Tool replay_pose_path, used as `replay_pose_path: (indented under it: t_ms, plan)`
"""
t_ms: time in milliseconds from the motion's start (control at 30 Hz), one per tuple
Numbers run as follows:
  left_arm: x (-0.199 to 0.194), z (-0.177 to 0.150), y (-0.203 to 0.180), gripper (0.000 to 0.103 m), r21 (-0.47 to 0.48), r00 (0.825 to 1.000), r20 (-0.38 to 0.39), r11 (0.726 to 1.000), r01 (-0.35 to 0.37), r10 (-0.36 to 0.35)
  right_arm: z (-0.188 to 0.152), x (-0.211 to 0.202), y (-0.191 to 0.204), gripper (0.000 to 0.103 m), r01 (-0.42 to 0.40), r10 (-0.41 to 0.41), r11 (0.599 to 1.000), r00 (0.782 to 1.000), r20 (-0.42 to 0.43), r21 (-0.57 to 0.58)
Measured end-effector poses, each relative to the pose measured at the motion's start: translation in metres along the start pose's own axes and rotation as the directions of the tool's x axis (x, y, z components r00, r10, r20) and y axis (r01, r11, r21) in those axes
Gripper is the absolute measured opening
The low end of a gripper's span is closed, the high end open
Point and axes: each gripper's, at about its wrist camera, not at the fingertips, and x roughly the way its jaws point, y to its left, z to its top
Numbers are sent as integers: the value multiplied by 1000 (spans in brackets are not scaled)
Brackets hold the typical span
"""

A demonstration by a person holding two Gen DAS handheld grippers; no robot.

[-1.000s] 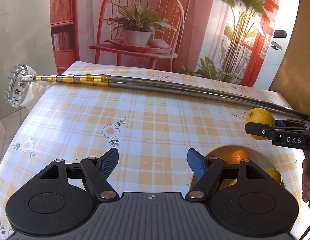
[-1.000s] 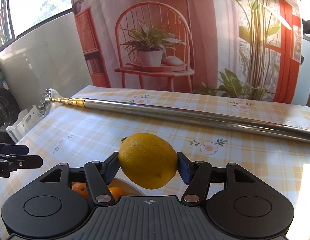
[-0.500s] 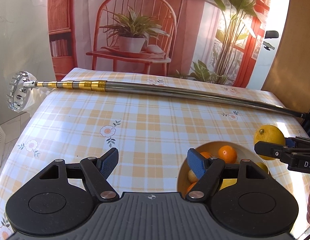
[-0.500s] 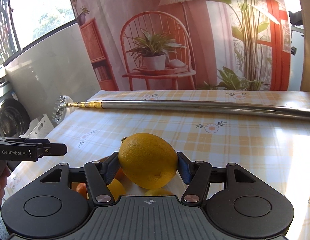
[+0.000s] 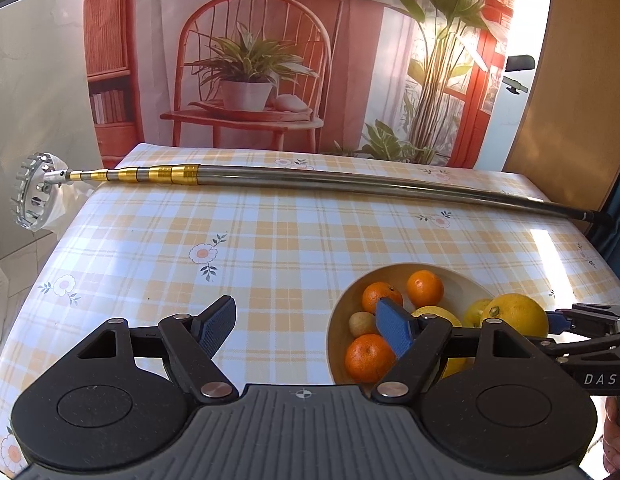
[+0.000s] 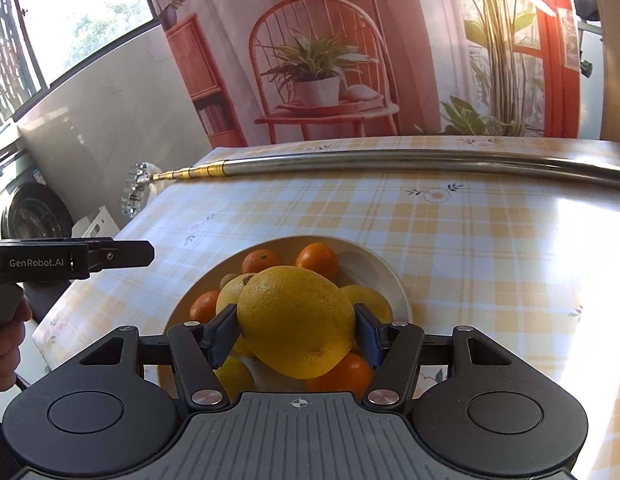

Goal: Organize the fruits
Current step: 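Carry the lemon over the white plate with the right tool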

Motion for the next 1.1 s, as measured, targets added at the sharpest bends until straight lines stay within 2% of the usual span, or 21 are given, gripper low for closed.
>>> replay_pose_path:
  t_ms: [233, 300, 400, 533, 867, 1100]
  plan:
    - [-7, -4, 7, 90, -36, 998, 20, 998, 54, -53, -3, 4, 14, 57, -2, 0, 999, 999, -43, -37]
    - [-6, -4, 8, 92, -42, 999, 17, 998, 48, -48, -3, 6, 15, 57, -6, 4, 999, 999, -50, -40]
    - [-3, -5, 9, 93, -52, 1000, 4, 998, 25, -25, -2, 8, 15, 57, -10, 8, 999, 998, -59, -44]
    - [0, -4, 13, 92, -73, 1000, -1, 997, 30, -30, 2, 14, 15, 57, -17, 13, 998, 998, -69, -52]
    - [1, -5, 13, 92, -65, 1000, -4, 998, 23, -24, 5, 22, 9, 57, -38, 36, 999, 997, -75, -28]
    - [1, -6, 12, 92, -61, 1000, -10, 998, 15, -16, 2, 21, 16, 57, -39, 33, 998, 996, -89, -59]
